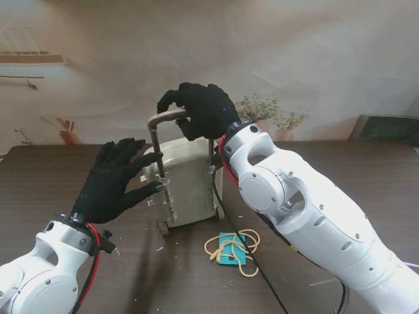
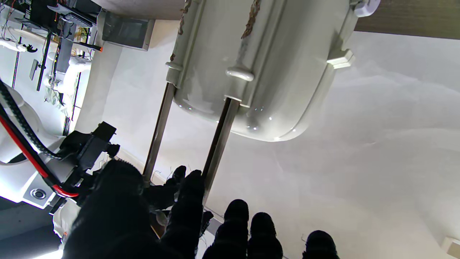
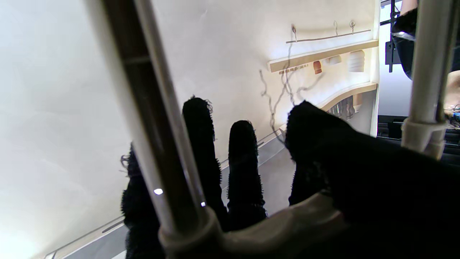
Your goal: Attach a luggage tag to a suitcase
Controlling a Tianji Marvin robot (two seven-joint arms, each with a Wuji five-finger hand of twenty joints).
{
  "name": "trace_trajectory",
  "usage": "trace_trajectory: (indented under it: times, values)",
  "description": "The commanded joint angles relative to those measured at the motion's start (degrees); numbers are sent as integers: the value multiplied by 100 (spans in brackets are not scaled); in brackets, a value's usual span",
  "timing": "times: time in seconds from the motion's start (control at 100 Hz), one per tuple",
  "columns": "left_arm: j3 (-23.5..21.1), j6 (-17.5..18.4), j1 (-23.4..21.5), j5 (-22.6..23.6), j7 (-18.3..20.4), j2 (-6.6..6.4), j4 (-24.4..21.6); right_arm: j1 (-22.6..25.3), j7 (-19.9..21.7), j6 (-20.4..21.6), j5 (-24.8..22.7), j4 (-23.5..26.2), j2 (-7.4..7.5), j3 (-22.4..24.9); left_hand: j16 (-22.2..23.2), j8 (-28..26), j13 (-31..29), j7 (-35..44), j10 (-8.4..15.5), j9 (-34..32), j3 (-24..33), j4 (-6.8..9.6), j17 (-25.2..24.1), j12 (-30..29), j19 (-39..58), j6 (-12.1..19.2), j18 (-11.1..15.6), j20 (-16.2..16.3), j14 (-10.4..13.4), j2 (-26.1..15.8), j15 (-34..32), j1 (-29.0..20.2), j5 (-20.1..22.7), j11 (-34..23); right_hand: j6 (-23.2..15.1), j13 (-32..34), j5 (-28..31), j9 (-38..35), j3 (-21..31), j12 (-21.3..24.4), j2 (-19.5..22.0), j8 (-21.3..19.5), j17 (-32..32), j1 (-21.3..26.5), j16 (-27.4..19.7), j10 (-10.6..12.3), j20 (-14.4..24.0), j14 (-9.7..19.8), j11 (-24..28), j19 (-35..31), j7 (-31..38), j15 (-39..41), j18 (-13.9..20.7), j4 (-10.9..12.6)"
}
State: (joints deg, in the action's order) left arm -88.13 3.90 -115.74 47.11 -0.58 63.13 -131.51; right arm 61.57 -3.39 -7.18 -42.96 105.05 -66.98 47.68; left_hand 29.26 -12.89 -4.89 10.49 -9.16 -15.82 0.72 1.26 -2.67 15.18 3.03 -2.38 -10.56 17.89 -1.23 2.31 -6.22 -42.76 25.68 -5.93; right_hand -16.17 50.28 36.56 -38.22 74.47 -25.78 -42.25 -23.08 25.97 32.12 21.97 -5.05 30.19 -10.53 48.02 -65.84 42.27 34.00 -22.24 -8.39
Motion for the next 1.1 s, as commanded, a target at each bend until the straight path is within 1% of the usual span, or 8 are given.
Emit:
trace_trajectory:
  times: [0.0,0.21,0.34,0.53,0.73,0.85,0.92,1.09]
  values:
    - [5,2,-51,12,100,-5,-86,89,124,23,-46,90,72,38,150,-9,219,-35,56,-13,-124,-69,-85,-43,-45,-311,186,27,-14,-49,-44,-103,85,12,111,-180,-351,279,79,67,-79,64,-186,-225,-98,55,-96,-55,-40,127,-139,-137,124,109]
    - [-10,-7,-171,32,79,0,-180,245,237,177,-380,262,162,185,147,-16,218,-21,53,-17,-123,-68,-85,-45,-49,-329,176,22,-15,-50,-42,-103,126,18,248,-724,-776,671,-177,175,-657,264,-690,-307,-188,16,-242,-71,-176,512,-209,-453,228,-40]
    - [-6,-95,-304,31,136,-3,-299,369,318,275,-514,407,209,292,147,-41,217,23,52,-25,-120,-66,-83,-44,-47,-344,179,23,-12,-47,-44,-114,213,19,304,-964,-898,823,-237,246,-865,360,-906,-370,-238,1,-311,-86,-268,685,-231,-600,275,-88]
    - [29,-148,-446,126,90,1,-373,549,416,435,-655,611,266,430,149,-80,213,73,42,-55,-123,-66,-84,-40,-41,-365,174,29,-21,-44,-51,-116,294,14,343,-1201,-1058,999,-271,328,-973,483,-1122,-489,-298,-10,-400,-108,-402,896,-269,-776,326,-134]
    - [6,-175,-682,296,-38,14,-424,855,642,599,-749,926,347,720,173,-142,182,169,9,-152,-121,-64,-80,-31,-13,-398,167,57,-46,-32,-104,-129,479,-9,543,-1640,-1557,1477,-459,474,-955,725,-1519,-835,-413,-37,-584,-177,-680,1321,-414,-1154,401,-212]
    - [-64,-152,-873,409,-179,31,-458,1243,547,750,-745,1208,364,1045,246,-243,147,302,-38,-336,-118,-57,-86,-17,83,-415,130,175,-110,-8,-269,-137,710,-47,638,-1809,-1798,1691,-599,552,-873,829,-1662,-1102,-488,-64,-647,-237,-829,1478,-473,-1379,412,-261]
    - [-167,-97,-995,476,-252,43,-482,1563,474,850,-776,1449,378,1319,269,-277,82,352,-62,-478,-122,-56,14,-5,136,-394,29,216,-154,-4,-352,-127,820,-83,721,-1853,-1924,1772,-661,579,-744,877,-1698,-1199,-506,-80,-659,-259,-879,1510,-509,-1441,424,-269]
    - [-526,54,-1251,523,-444,90,-527,2716,280,935,-901,2199,404,2114,228,-326,-215,402,-122,-796,-119,-38,230,19,234,-380,-118,288,-256,2,-510,-103,959,-141,822,-1781,-1942,1640,-911,611,-451,959,-1671,-1231,-526,-151,-654,-318,-909,1518,-495,-1525,402,-248]
